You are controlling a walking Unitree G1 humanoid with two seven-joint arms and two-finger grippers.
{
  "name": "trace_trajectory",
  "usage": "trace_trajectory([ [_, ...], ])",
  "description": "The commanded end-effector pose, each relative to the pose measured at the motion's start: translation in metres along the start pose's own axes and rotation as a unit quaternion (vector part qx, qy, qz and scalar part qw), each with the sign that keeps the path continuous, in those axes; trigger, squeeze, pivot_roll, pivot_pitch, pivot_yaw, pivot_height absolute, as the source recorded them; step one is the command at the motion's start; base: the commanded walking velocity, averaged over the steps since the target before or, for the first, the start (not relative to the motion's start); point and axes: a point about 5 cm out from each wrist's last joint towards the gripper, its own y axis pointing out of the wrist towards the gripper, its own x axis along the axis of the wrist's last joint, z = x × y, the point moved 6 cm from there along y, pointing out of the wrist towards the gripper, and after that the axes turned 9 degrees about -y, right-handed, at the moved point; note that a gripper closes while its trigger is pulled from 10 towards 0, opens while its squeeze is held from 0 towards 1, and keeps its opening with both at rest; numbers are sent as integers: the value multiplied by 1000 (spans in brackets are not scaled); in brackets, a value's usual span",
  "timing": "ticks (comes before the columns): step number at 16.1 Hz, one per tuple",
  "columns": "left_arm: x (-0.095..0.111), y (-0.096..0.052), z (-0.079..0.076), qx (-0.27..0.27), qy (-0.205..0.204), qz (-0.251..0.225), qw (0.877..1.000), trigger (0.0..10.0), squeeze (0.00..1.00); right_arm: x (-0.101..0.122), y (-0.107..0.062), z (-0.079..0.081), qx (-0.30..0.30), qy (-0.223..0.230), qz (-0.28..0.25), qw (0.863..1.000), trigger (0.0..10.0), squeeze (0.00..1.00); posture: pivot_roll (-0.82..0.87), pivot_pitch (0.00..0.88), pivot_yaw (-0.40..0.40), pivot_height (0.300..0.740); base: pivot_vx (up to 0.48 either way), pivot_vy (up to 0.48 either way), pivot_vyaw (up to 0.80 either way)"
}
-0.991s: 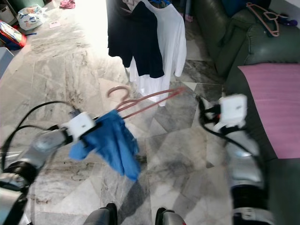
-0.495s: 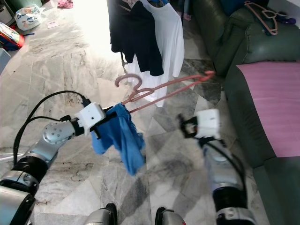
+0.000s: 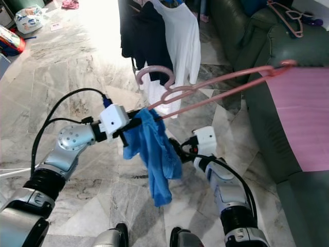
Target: Hang hanger
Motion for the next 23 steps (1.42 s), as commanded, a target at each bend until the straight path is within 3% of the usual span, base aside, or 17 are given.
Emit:
trace_trajectory([
  [1,10,0,1,-4,4,-15,1000,0,0,-12,-2,11,24,17,16,999,10000,0,64,246,0,740,0,0,0],
  [4,26,3,5,-2,6,-38,999,0,0,-23,-6,19,43,18,31,998,10000,0,64,247,3,740,0,0,0],
  [10,65,7,7,-12,-26,-99,995,0,0,-32,-4,13,25,23,48,998,10000,0,66,245,5,740,0,0,0],
  [18,84,5,5,-24,-40,-123,991,0,0,-32,-2,7,16,30,45,998,10000,0,64,241,2,740,0,0,0],
  [20,87,6,5,-23,-44,-127,991,0,0,-31,0,15,32,59,37,997,10000,0,64,240,5,740,0,0,0],
  [23,94,7,6,-24,-51,-138,989,0,0,-33,5,33,59,67,38,995,10000,0,65,240,9,740,0,0,0],
])
